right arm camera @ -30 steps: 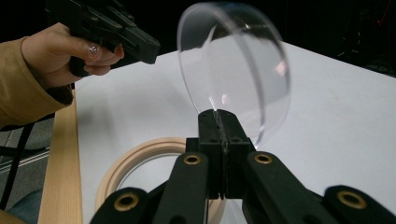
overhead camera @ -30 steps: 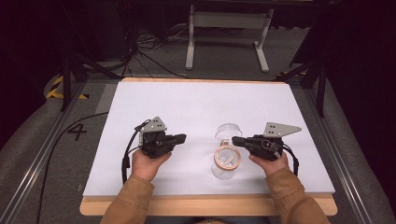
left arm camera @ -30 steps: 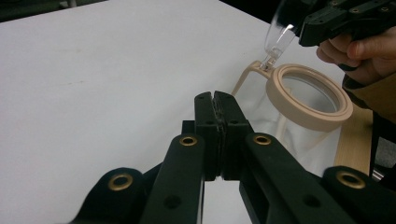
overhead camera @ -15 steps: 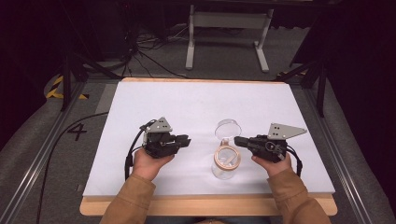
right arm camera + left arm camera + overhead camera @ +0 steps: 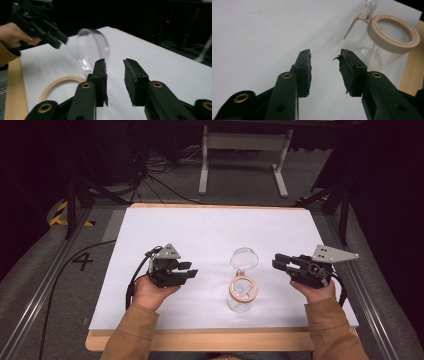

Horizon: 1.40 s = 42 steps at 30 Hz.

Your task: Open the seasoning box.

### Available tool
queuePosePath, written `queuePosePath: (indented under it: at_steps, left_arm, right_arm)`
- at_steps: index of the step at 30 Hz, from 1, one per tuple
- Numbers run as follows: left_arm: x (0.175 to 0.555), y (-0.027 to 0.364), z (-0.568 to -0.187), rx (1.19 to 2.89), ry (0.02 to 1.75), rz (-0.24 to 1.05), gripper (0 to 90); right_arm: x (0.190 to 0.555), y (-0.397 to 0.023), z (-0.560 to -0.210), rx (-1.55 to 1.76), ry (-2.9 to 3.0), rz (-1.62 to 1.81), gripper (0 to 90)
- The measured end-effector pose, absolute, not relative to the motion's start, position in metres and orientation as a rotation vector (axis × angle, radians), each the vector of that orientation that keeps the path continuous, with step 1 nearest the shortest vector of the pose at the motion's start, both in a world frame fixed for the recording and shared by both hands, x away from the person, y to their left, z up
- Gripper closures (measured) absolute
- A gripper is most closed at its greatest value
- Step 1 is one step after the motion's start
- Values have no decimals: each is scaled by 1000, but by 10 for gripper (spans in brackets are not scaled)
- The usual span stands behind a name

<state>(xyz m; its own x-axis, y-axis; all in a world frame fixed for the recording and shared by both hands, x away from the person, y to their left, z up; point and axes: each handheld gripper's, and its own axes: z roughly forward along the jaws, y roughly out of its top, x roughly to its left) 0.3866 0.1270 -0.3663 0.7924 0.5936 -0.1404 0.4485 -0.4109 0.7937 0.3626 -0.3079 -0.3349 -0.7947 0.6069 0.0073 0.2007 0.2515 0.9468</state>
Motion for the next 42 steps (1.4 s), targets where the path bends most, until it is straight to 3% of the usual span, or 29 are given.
queuePosePath:
  at_steps: [15,29,42]
  left_arm:
    - [403,160,-373,2056,956,248,563]
    - [421,166,-400,2061,1076,198,554]
    - [425,164,-433,2069,1062,272,553]
  right_arm:
    - [382,-376,-355,1130,2092,1275,564]
    - [397,-397,-397,1297,2108,1131,491]
    - [408,-395,-426,1319,2159,1052,501]
